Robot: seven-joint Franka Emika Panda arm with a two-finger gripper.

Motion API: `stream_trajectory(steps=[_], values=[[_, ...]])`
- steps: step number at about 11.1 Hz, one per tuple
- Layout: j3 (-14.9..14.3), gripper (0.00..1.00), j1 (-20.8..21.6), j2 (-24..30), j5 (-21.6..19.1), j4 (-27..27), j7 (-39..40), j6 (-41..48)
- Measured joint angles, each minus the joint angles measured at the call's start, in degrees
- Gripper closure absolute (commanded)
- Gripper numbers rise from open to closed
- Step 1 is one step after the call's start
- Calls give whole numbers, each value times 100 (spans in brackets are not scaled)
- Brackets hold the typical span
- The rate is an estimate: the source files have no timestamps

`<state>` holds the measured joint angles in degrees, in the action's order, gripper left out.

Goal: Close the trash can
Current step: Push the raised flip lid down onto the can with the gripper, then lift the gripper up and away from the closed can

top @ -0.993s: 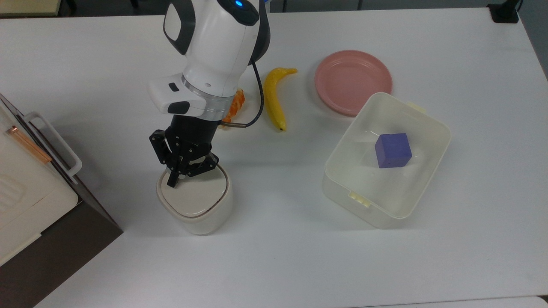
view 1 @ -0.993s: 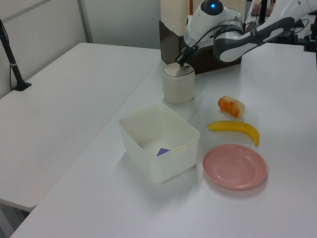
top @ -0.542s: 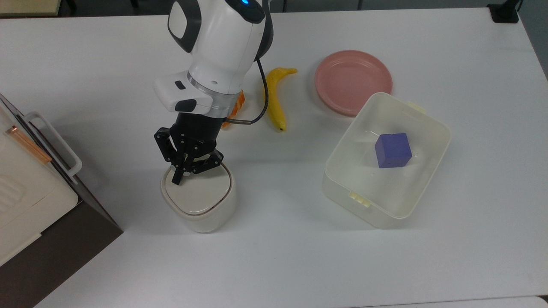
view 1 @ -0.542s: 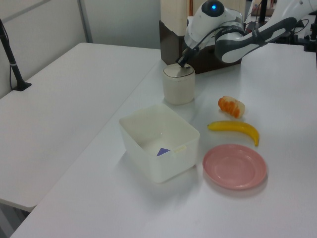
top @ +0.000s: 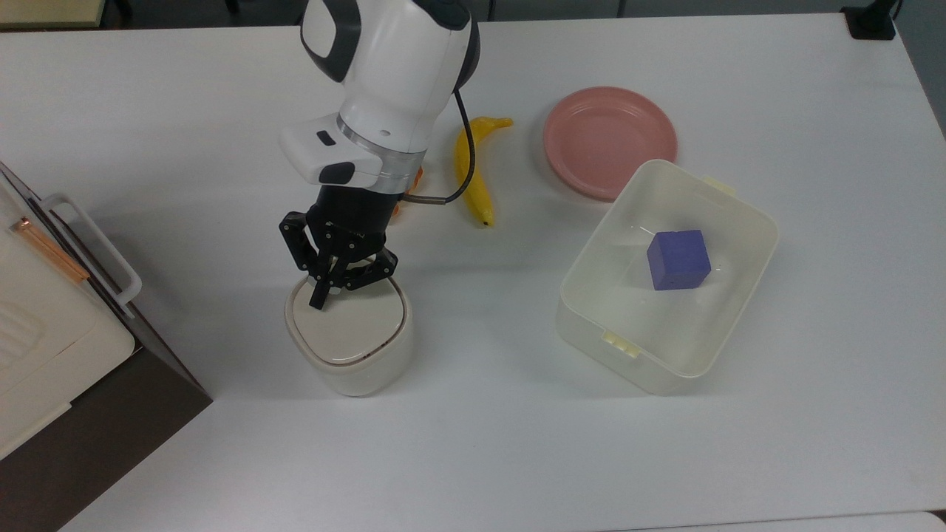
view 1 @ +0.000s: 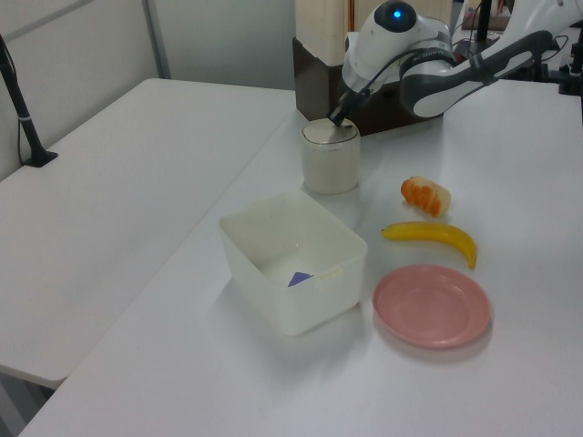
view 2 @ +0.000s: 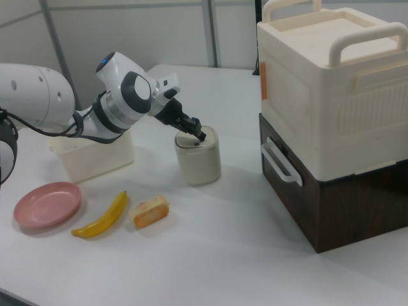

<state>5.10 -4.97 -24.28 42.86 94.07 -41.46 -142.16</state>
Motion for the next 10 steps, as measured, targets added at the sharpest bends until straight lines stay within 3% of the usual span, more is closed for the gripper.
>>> stream_trajectory(steps=[6,10], values=[[42,100,1,75,510,178,0,-1],[42,100,-53,152,439,208,-330,-3]])
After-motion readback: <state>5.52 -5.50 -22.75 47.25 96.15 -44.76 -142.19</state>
